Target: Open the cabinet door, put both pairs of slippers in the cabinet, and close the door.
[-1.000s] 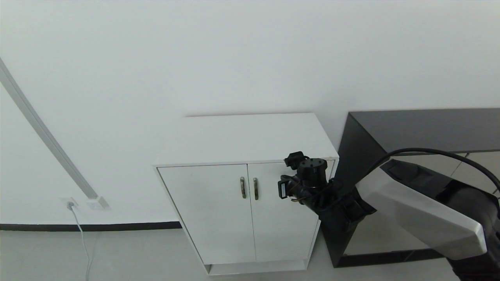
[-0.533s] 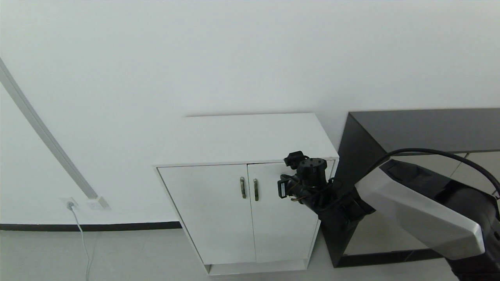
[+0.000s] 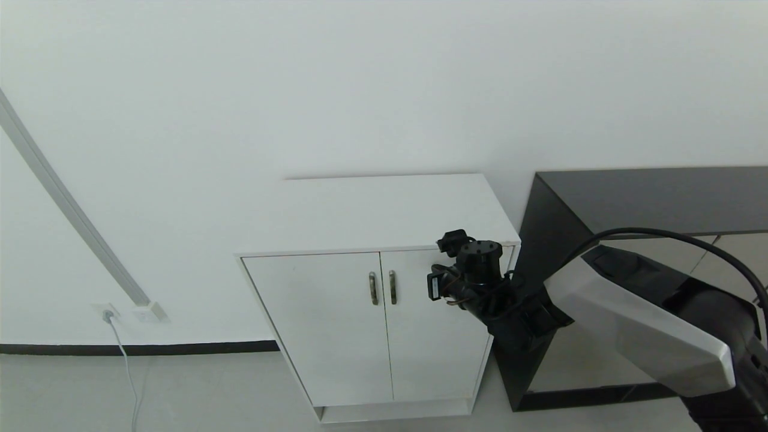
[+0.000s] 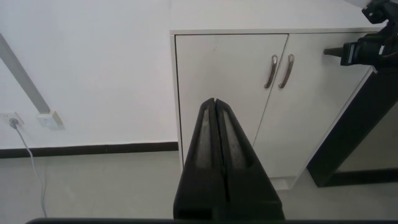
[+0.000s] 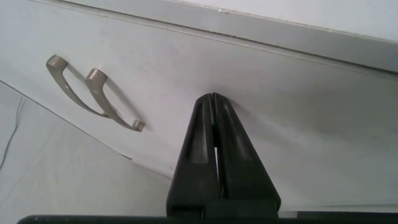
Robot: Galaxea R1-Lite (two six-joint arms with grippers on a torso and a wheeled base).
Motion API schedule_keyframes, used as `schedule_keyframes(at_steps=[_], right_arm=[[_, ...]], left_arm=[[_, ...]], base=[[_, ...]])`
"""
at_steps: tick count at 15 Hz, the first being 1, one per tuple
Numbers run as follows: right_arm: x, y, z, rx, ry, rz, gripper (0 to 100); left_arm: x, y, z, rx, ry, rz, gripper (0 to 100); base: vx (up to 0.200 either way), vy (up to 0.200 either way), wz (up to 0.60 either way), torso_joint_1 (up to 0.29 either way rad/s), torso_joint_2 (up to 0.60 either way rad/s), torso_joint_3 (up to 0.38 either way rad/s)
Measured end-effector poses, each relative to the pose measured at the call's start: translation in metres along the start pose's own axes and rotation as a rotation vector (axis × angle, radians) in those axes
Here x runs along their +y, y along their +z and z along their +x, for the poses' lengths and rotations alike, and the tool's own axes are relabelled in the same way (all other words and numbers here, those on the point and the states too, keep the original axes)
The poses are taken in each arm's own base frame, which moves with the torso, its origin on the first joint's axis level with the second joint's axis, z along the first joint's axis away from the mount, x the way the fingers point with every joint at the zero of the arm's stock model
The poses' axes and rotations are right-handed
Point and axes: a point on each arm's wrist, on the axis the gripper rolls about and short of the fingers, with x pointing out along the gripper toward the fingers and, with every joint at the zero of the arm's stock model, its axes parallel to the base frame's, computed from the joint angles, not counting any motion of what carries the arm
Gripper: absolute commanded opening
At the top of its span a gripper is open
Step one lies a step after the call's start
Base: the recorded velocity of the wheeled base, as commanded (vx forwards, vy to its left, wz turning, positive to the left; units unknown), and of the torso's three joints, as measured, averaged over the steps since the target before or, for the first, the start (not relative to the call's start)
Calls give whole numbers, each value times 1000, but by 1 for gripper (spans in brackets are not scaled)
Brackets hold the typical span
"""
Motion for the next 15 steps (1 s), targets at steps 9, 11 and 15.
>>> schedule_keyframes(at_steps=[9, 11, 15], right_arm=[[-3, -5, -12, 29, -10, -3, 0], [-3, -4, -26, 26, -12, -4, 0], [-14, 0, -62, 16, -92, -3, 0]], left_arm=[[0, 0, 0, 0, 0, -1, 0], [0, 0, 0, 0, -1, -1, 0], [0, 0, 0, 0, 0, -1, 0]], base=[[0, 0, 0, 0, 0, 0], [0, 0, 0, 0, 0, 0], [0, 0, 0, 0, 0, 0]])
